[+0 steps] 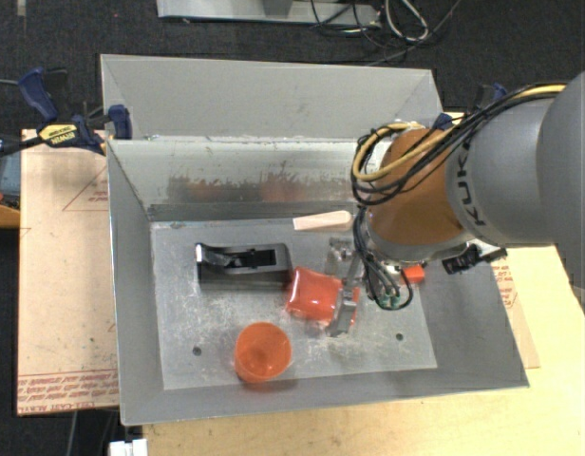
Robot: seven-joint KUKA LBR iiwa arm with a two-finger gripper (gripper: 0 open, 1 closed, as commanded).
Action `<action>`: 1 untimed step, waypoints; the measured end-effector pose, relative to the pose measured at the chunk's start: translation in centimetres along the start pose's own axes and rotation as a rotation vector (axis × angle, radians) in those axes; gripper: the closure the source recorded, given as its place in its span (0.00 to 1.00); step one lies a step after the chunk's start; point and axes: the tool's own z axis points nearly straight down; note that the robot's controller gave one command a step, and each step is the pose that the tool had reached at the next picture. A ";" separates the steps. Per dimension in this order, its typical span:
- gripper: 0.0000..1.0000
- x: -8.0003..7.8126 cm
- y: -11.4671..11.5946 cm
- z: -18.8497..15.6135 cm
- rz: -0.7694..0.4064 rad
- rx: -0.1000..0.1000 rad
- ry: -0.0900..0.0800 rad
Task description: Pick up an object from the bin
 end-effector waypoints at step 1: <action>0.00 0.7 -1.8 3.1 0.175 0.001 -0.010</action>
Offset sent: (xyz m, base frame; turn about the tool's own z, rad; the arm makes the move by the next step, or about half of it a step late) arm -0.0096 -0.0171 -0.0298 0.1889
